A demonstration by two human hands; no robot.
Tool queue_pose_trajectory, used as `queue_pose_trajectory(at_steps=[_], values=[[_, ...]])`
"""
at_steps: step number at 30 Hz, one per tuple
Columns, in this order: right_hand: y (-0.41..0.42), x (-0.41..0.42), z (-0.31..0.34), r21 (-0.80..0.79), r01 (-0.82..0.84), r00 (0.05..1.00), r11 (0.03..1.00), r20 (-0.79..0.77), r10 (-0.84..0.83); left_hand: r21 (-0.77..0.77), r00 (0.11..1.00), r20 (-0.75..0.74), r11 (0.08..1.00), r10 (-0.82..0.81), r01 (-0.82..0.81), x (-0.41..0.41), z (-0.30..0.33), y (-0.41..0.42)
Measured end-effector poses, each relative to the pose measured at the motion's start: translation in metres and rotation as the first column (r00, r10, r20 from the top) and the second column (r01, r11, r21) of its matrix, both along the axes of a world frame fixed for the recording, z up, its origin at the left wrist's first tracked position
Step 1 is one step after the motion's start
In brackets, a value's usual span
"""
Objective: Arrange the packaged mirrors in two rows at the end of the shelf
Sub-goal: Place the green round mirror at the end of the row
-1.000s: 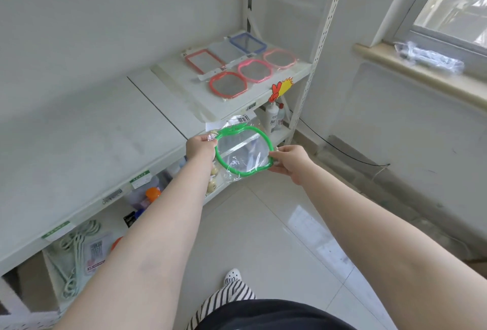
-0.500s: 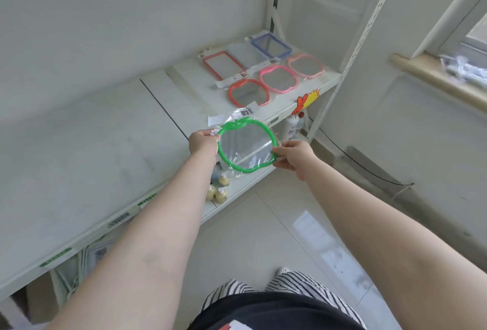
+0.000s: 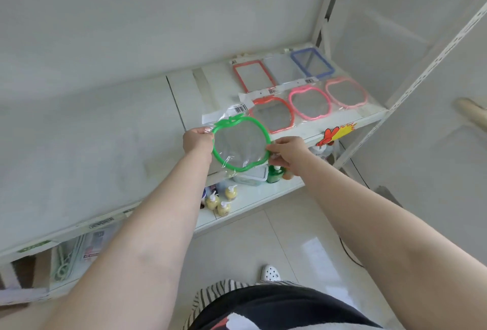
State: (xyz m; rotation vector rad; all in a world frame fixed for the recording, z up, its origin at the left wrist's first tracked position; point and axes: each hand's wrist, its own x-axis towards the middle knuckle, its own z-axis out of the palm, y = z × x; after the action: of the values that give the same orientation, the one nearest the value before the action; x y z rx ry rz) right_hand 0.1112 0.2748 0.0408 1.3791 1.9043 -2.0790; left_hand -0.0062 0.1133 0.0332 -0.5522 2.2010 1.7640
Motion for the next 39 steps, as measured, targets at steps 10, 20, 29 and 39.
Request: queue_pose_trajectory(at_steps=[10, 20, 29, 39], values=[[0.024, -0.053, -0.019, -0.015, -0.163, 0.987, 0.986, -0.007, 0.163, -0.043, 0.991, 0.007, 0.99, 0.132, -0.131, -0.025, -0.008, -0.001], [0.033, -0.108, -0.038, 0.067, -0.186, 0.977, 0.98, 0.115, 0.177, -0.09, 0.993, 0.033, 0.99, 0.114, -0.111, -0.085, -0.021, 0.014], [0.043, -0.131, -0.053, 0.257, -0.275, 0.948, 0.926, 0.234, 0.216, -0.145, 0.994, 0.102, 0.989, 0.034, -0.019, -0.116, -0.042, 0.032], [0.041, -0.14, -0.062, 0.307, -0.321, 0.919, 0.896, 0.33, 0.216, -0.171, 0.99, 0.14, 0.985, 0.033, -0.008, -0.127, -0.061, 0.037]])
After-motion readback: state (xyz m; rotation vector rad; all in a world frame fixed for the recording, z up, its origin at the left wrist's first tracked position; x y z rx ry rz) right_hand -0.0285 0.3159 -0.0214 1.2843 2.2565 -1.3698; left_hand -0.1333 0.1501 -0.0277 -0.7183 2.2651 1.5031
